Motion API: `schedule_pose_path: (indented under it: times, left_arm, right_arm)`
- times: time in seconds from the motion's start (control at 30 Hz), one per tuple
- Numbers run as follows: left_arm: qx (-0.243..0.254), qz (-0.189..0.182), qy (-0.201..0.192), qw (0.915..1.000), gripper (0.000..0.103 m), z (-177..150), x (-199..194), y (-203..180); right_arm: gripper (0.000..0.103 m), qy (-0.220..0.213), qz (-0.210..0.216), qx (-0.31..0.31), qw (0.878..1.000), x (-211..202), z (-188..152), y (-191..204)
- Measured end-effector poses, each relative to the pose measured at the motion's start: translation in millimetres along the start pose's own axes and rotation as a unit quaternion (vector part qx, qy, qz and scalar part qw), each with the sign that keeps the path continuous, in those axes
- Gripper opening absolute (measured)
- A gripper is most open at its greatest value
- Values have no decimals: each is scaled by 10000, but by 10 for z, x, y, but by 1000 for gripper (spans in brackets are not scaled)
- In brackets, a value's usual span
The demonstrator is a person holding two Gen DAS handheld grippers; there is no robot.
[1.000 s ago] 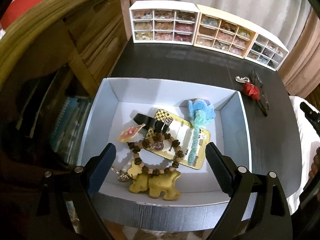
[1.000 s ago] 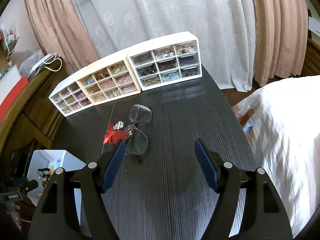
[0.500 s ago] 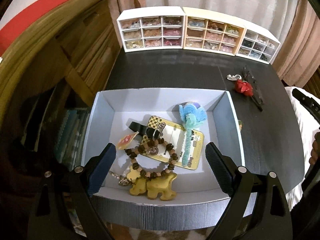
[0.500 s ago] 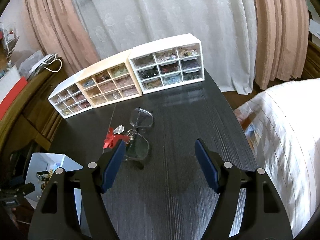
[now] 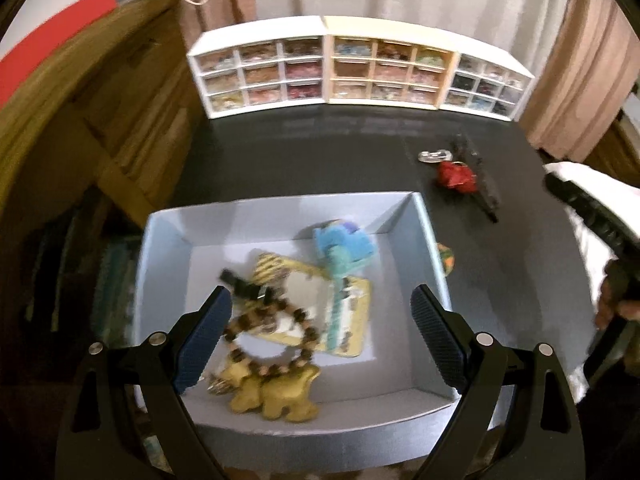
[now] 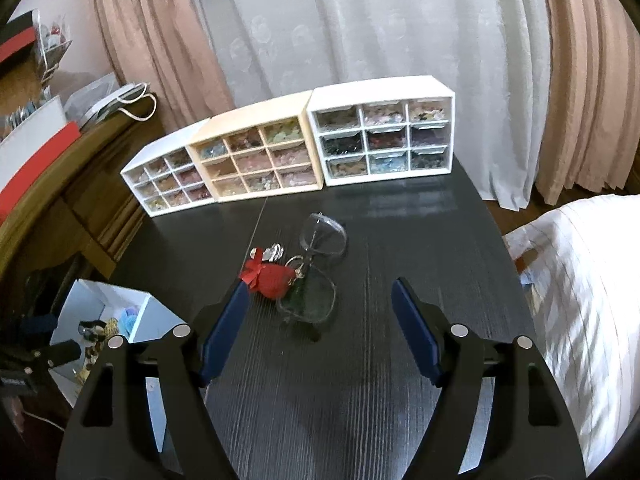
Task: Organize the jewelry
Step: 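Withdraw both tools from the white box back over the table, then lower the right tool onto the clear eyeglasses and close on the frame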
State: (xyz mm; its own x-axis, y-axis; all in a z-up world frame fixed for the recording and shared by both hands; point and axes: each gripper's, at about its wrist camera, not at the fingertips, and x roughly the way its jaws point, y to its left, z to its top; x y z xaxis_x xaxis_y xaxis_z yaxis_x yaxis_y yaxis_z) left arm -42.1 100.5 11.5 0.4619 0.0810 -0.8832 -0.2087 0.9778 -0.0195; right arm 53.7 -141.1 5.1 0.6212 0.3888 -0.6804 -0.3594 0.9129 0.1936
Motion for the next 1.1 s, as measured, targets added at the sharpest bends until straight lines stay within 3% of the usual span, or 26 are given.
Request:
schedule_pose_path:
  times: [0.07,0.2,0.33,0.53,0.77,1.1]
  left_arm:
    - [-21,-323,-28,9995,91,51,26,-17]
    - [20,-319,-29,9995,91,169,75,-91]
    - [70,-736,-59,9972,91,358,119,-189]
    - [172,-1023,29,9946,91,600,267,-418]
    - [173,-883,146,9958,91,566,366,-454]
    - [26,-701,175,9974,91,561,382,-280]
  right_arm:
    - [71,82,-71,-69,9999,61,-29,-1]
    - [71,184,-123,-326,9992,165,-94,30]
    - [71,233,-90,-619,9978,272,-160,54]
    - [59,334,-524,-1294,9896,414,-280,142]
    - [56,432,-497,-1590,9851,568,-286,334]
    - [52,387,-1697,-2278,9580,796,-305,706]
